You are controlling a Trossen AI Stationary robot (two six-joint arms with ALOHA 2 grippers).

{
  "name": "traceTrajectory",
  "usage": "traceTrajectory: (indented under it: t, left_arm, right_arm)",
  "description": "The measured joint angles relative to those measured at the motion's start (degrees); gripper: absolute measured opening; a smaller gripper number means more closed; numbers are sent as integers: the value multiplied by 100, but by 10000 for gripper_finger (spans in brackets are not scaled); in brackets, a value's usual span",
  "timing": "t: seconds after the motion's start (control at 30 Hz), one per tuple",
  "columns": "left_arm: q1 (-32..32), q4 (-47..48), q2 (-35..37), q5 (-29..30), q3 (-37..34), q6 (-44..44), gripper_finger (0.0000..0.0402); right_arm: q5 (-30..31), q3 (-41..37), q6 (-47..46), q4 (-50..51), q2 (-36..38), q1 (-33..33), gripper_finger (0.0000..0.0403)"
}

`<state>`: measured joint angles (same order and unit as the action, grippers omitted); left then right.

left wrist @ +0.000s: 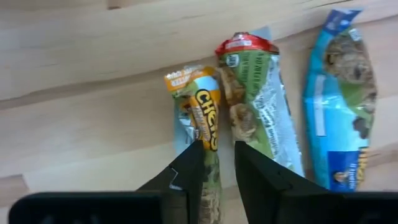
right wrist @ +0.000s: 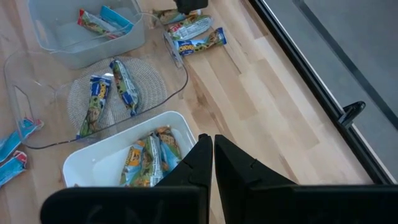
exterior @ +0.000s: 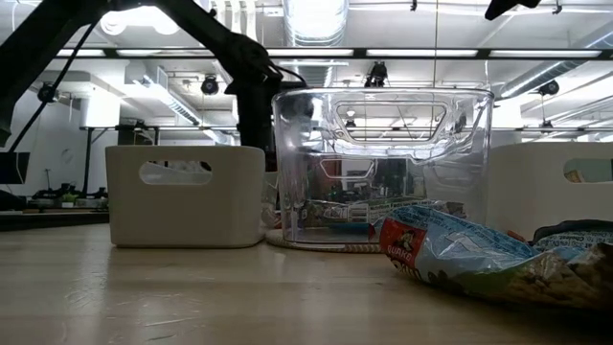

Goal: Pick and place Granola Bars by type
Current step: Put the yellow granola bar into the white bin

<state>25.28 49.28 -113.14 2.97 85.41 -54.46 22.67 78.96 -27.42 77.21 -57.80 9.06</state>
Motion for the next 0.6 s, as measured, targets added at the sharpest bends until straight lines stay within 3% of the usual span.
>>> traceTrajectory:
  t: [0.43, 0.6]
  left_arm:
    - [-5, 33, 0, -66, -35, 33, 145]
    - [-24, 76, 0, -18, -35, -110, 151]
  right_arm:
    - [-2, 0, -51, -2, 4, 0, 8]
    - [-4, 0, -94, -4, 2, 0, 8]
